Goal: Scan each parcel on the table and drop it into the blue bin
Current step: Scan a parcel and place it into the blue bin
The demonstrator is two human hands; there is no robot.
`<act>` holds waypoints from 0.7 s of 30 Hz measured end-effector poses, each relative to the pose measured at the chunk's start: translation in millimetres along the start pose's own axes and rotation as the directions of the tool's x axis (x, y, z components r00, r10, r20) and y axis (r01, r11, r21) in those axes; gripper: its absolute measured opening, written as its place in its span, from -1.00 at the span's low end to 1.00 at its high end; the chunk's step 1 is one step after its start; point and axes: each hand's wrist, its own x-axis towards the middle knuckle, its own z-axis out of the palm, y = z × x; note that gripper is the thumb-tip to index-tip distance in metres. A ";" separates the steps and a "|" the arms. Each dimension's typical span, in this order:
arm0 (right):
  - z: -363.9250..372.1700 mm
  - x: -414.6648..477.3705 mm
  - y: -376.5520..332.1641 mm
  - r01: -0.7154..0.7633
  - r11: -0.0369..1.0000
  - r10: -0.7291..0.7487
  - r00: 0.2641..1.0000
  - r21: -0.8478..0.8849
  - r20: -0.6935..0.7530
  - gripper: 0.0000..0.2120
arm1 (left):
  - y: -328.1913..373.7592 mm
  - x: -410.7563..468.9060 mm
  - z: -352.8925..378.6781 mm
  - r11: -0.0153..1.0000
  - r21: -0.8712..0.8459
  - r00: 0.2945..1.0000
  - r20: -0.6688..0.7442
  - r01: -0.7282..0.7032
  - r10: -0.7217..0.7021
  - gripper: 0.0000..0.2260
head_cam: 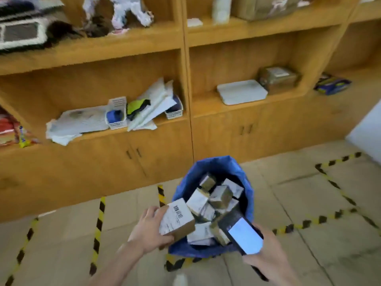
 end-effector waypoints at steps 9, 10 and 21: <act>9.8 47.7 20.7 -0.262 0.922 0.312 0.939 0.286 -0.145 -0.22 | 37.3 159.3 42.9 0.993 -0.011 0.987 0.109 -0.114 0.115 -0.12; 17.7 70.9 17.1 -0.279 0.912 0.335 0.930 0.300 -0.153 -0.24 | 34.2 187.6 50.2 0.992 -0.015 0.984 0.119 -0.128 0.129 -0.13; 63.6 238.5 6.9 -0.439 0.775 0.568 0.799 0.454 -0.197 -0.21 | 55.7 381.3 134.5 0.989 -0.047 0.967 0.207 -0.142 0.149 -0.18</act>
